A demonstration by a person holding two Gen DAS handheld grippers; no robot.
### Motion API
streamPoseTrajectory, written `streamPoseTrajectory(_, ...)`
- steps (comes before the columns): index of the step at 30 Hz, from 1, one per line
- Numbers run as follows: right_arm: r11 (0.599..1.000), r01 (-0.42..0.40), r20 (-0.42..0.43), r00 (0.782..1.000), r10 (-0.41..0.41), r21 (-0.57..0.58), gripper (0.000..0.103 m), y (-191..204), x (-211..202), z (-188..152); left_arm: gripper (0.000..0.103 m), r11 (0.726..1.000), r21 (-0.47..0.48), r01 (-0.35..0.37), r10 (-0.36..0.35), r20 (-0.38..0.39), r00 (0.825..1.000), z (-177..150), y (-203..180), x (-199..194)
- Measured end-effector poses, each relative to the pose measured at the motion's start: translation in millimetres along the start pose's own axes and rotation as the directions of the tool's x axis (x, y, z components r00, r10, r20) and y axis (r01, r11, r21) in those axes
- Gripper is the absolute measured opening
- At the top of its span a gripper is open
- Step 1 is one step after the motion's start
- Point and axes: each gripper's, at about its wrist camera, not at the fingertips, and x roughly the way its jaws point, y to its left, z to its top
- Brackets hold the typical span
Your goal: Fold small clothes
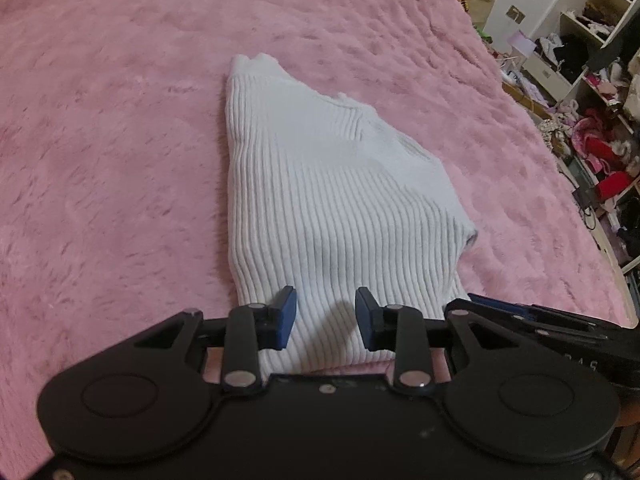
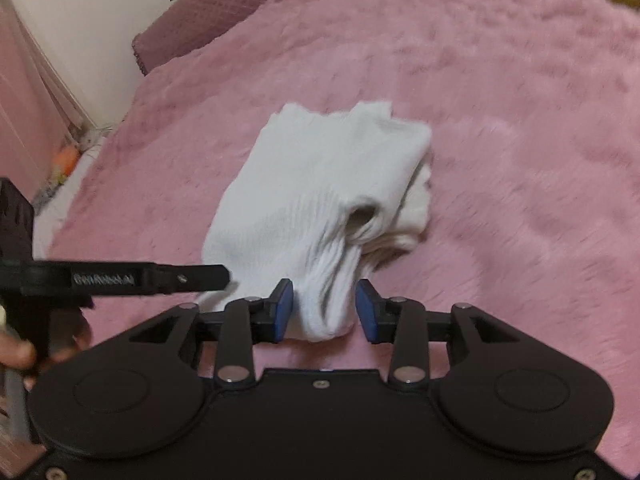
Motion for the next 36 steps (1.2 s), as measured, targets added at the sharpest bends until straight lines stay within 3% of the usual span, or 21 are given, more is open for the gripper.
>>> streamPoseTrajectory(1,1.000,0.012,0.008,1.000,-0.012,-0.001,0.015,2,1,1,0.032,1.000,-0.001,-0.004,0.004,-0.002,1.000,-1,0,1)
streamPoseTrajectory(5,0.998,0.025,0.059,0.998,-0.022,-0.050,0.012,12,-12,8,0.032,1.000,-0.009,-0.005,0.005,0.002,1.000,0,-2,1)
streamPoseTrajectory(7,0.994,0.080,0.076,0.994,-0.074,-0.081,0.011,14,-14,11,0.033,1.000,-0.006,0.002,-0.002,0.008,1.000,1,-4,2)
streamPoseTrajectory(12,0.994,0.099,-0.015,0.995,-0.099,-0.042,0.011,-6,10,1,0.034,1.000,0.009,-0.022,0.023,-0.008,1.000,-5,-7,12)
streamPoseTrajectory(15,0.996,0.092,0.002,0.996,-0.092,-0.016,0.016,-11,7,-2,0.035,0.999,0.020,-0.029,0.029,-0.013,0.999,-7,-8,16)
streamPoseTrajectory(18,0.996,0.089,0.066,0.994,-0.088,-0.023,0.030,-8,-11,4,0.035,0.999,0.020,-0.032,0.032,-0.005,0.999,-4,-11,13)
streamPoseTrajectory(22,0.994,0.087,0.133,0.988,-0.076,-0.073,0.030,3,-21,25,0.035,1.000,0.000,-0.006,0.006,0.021,1.000,1,-13,6)
streamPoseTrajectory(29,0.993,0.091,0.094,0.991,-0.098,0.069,0.031,-26,16,58,0.036,1.000,0.014,-0.013,0.013,0.007,1.000,-1,-15,15)
streamPoseTrajectory(33,0.983,0.122,0.058,0.990,-0.131,0.140,0.042,-34,33,64,0.036,1.000,0.014,-0.014,0.014,0.005,1.000,0,-15,17)
streamPoseTrajectory(36,0.977,0.128,0.042,0.990,-0.137,0.171,0.043,-37,39,63,0.036,1.000,0.024,-0.020,0.020,0.001,1.000,2,-17,19)
